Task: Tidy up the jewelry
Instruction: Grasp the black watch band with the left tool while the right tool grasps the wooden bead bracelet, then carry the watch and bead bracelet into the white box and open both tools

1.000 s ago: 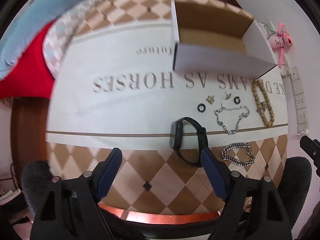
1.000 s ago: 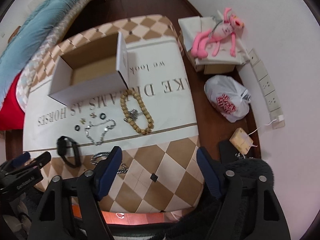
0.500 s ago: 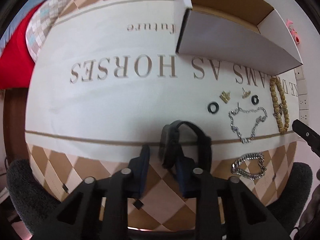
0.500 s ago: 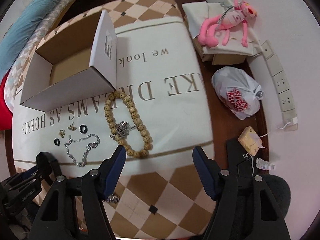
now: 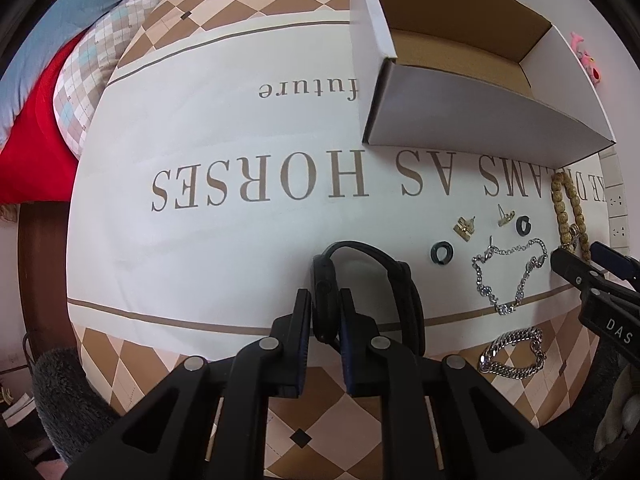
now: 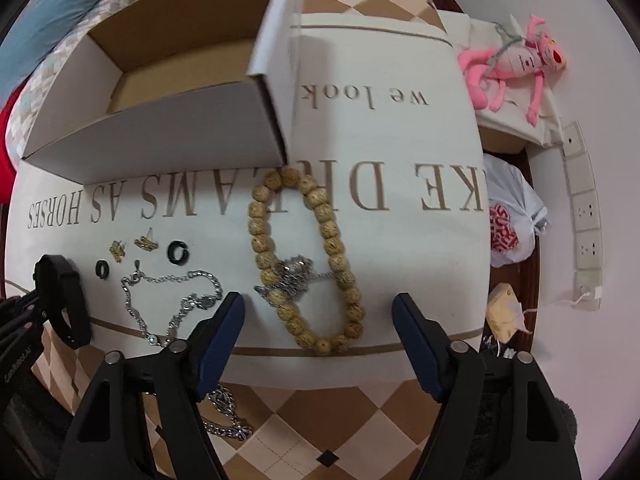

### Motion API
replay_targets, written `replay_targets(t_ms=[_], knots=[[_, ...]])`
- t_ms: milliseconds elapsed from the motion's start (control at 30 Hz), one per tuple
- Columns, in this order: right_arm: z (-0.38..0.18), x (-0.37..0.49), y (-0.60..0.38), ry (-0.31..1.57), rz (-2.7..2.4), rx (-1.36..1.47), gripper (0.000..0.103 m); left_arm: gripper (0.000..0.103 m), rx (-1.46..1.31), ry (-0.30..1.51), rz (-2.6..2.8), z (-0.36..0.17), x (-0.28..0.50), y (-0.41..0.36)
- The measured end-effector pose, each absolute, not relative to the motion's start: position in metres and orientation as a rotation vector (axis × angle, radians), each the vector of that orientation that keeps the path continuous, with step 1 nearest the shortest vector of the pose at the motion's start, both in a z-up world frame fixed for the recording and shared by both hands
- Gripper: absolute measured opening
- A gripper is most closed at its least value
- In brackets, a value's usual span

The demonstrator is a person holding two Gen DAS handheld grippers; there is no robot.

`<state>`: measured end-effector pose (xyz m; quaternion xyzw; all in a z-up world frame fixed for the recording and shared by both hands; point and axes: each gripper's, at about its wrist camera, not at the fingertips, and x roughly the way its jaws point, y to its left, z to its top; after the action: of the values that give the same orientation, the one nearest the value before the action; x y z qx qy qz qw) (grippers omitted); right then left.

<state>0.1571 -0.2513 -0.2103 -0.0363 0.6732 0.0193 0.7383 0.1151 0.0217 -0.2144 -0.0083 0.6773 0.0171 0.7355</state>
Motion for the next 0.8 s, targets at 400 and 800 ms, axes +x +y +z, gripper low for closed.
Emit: replay_targets(t_ms=[400,800], knots=[[-0.188,0.155,-0.253,1.425,0.062,-0.003,0.008,0.01,-0.035,1.454,0.03,-0.196,0.13,0.008],[-0.137,0.132,-0.269,1.356,0.127,0.236,0.008,0.01,-0.07,1.384,-0.005,-0.15,0.118,0.015]])
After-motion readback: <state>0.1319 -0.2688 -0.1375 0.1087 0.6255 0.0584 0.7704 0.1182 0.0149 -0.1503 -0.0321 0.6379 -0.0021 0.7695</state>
